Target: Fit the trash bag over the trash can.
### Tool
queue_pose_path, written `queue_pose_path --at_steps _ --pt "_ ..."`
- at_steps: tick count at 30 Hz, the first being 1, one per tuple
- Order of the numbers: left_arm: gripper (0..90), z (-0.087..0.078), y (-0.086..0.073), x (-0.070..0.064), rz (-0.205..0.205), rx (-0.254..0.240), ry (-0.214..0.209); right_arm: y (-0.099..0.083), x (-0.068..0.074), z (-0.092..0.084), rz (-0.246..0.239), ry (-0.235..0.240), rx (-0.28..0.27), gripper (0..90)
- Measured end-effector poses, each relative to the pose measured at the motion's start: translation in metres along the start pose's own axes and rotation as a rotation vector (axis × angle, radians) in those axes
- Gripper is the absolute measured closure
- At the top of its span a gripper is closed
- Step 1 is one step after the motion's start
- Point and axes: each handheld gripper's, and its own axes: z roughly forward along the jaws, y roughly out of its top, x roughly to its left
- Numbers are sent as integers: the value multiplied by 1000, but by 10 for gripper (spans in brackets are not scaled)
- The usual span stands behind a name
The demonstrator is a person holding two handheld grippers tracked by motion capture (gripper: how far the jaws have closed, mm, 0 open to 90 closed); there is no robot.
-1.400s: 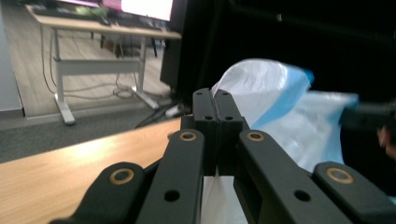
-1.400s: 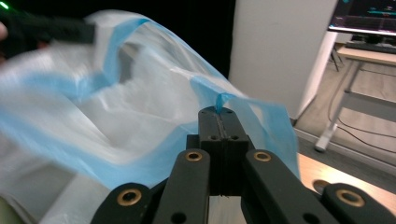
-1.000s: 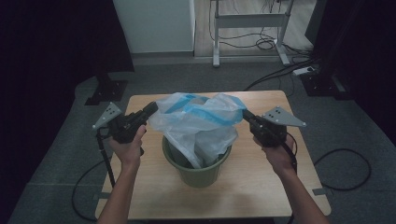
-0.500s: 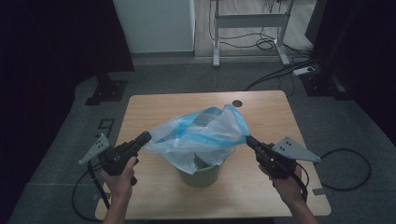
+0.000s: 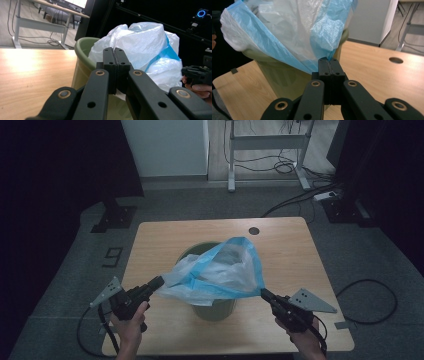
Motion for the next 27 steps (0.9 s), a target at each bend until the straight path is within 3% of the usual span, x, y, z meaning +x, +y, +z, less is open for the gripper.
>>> queue_pose_path --at_steps 5,11,17,27 --pt "891 0 -8 3 -14 22 4 -11 -1 3 21 10 22 892" --pt "889 -6 -21 10 -65 45 -5 -27 6 8 35 39 50 892" --pt "886 -9 -26 13 -67 80 -3 -34 4 8 45 56 77 892" --pt "885 -4 -34 20 -91 117 11 -38 -3 13 43 36 124 892"
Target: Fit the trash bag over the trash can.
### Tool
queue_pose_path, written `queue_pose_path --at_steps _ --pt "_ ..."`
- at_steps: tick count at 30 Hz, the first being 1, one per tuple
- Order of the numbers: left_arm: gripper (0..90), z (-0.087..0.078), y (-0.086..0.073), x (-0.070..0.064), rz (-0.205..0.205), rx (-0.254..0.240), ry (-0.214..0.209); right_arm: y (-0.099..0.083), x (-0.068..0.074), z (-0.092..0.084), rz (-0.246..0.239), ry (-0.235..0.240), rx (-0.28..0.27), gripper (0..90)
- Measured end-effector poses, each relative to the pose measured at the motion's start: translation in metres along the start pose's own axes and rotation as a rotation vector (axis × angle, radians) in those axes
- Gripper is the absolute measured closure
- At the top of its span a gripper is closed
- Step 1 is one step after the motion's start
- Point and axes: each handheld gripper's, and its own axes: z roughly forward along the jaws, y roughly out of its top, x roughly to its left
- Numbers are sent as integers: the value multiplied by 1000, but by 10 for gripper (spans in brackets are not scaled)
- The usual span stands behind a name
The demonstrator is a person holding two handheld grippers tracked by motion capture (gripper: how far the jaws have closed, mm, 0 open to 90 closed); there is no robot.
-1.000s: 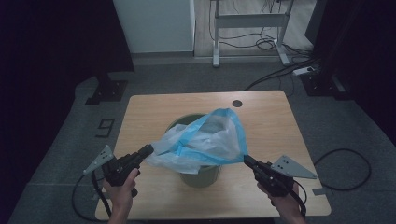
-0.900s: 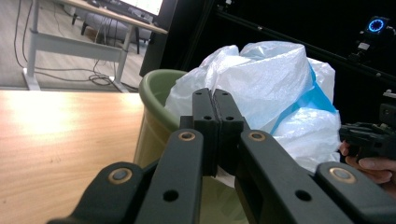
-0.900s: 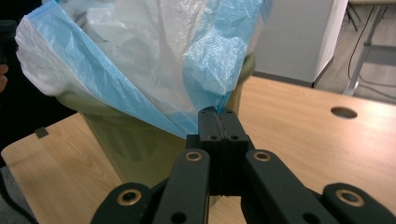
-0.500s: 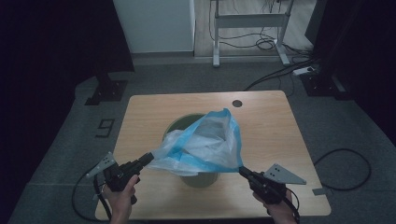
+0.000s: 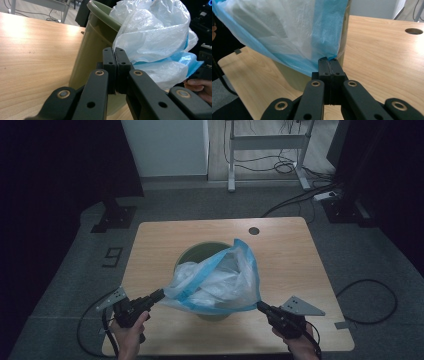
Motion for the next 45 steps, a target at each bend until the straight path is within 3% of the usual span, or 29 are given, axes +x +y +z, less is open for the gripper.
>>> queue_pose_path --at_steps 3,12,15,19,21,24,26,27,30,37,45 --pt "876 6 4 3 -3 13 10 7 -3 3 -19 -36 -1 892" --pt "866 20 7 9 -15 23 18 20 -14 25 -12 -86 26 889" --pt "870 24 6 10 -18 33 24 20 -14 36 -42 -129 50 889" --pt "867 25 6 9 -17 25 21 18 -18 44 -12 -117 42 882" --pt "839 24 6 7 -10 11 19 19 -16 42 -5 -104 19 803" --pt "640 19 8 2 10 -2 29 19 -12 32 -19 -98 -19 693" --pt "514 14 10 -2 54 8 30 19 -11 23 -29 -110 -39 603" --pt "461 10 11 -5 78 11 47 19 -10 19 -36 -124 -47 577" --pt "354 2 15 -7 98 4 36 20 -8 6 -48 -134 -69 519" --pt "166 -11 37 -16 160 -20 -8 35 -7 -7 -58 -114 -117 478" --pt "139 -1 57 -35 228 43 -62 46 -5 -8 -56 -107 -140 465"
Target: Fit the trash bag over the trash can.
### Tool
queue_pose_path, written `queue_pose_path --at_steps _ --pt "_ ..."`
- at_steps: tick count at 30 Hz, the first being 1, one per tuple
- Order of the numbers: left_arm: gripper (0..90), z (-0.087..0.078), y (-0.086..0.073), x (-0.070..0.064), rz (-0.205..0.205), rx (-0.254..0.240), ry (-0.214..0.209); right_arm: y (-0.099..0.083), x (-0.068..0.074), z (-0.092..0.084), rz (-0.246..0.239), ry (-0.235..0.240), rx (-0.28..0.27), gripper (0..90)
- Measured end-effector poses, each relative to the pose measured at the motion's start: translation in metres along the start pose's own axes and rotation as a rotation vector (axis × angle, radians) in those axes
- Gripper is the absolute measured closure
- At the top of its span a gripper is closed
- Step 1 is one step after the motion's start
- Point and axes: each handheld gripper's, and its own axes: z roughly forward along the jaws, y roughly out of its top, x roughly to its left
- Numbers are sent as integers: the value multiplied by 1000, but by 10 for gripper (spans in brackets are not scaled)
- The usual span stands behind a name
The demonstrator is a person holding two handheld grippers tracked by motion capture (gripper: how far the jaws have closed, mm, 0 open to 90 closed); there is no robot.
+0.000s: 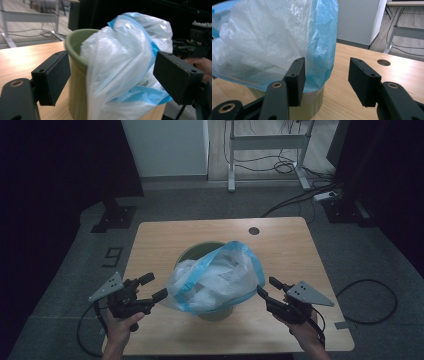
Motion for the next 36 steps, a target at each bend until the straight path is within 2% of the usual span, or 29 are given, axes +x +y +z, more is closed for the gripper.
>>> queue_pose_path --at_steps 6,10,13,16,17,19,21,25,30,36 --pt "145 20 11 -12 44 57 -21 2 0 -8 15 6 -4 440" --pt "145 34 19 -23 101 118 -1 7 -3 -11 19 8 -15 426" --pt "154 43 23 -27 127 160 17 12 -7 -7 37 0 -27 419" --pt "243 51 27 -27 142 187 50 18 -9 1 54 9 -34 409" --pt "299 53 27 -26 147 187 60 19 -8 4 54 10 -37 406" --pt "455 55 27 -24 142 180 85 23 -8 10 57 18 -34 399" --pt "620 56 26 -19 117 171 85 25 -8 15 67 38 -28 383" --pt "804 58 24 -11 64 147 82 27 -4 23 77 85 -15 353" --pt "877 53 21 -6 32 90 106 29 7 18 74 113 -36 342" --pt "889 51 22 -6 8 66 115 35 15 12 68 133 -41 315"
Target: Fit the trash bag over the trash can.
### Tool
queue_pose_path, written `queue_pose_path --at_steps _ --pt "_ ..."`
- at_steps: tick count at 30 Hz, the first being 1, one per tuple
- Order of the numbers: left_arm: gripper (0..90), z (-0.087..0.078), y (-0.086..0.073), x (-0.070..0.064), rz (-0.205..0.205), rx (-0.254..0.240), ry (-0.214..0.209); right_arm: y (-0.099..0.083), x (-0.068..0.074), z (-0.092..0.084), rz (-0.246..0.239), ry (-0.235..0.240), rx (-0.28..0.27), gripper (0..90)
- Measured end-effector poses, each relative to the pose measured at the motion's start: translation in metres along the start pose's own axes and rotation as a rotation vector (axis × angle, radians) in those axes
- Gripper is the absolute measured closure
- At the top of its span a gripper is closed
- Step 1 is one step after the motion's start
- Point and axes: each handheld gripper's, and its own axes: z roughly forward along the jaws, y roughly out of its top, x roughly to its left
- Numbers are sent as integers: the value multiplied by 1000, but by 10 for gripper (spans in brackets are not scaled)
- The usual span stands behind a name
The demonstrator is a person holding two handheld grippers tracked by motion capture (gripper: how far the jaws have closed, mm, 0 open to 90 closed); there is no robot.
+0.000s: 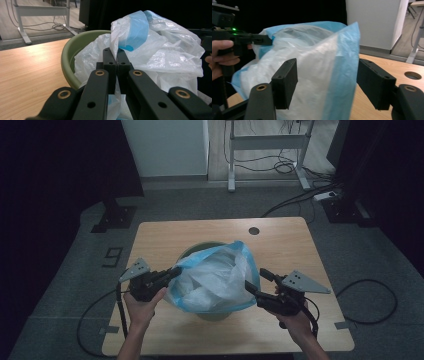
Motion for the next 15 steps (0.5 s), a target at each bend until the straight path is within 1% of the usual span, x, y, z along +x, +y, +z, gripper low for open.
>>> queue_pose_path --at_steps 5,7,9,10,12,13,14,15 --pt "889 1 -1 0 -9 0 -7 3 10 -4 -16 -8 -14 298" --pt "890 2 -1 -1 -11 1 -11 1 13 -4 -22 0 -5 299" --pt "890 3 0 -1 -12 -1 -14 -2 15 1 -29 -5 13 309" --pt "891 3 1 -2 -11 -4 -15 -4 15 4 -31 -11 23 341" --pt "891 3 2 -2 -9 -7 -15 -7 16 12 -58 -39 41 467" --pt "892 3 2 -2 -10 -10 -14 -8 15 15 -75 -55 43 582" --pt "893 3 3 -2 -12 -15 -14 -9 14 18 -72 -59 51 666" --pt "893 3 3 0 -14 -24 -14 -9 13 20 -69 -68 57 732"
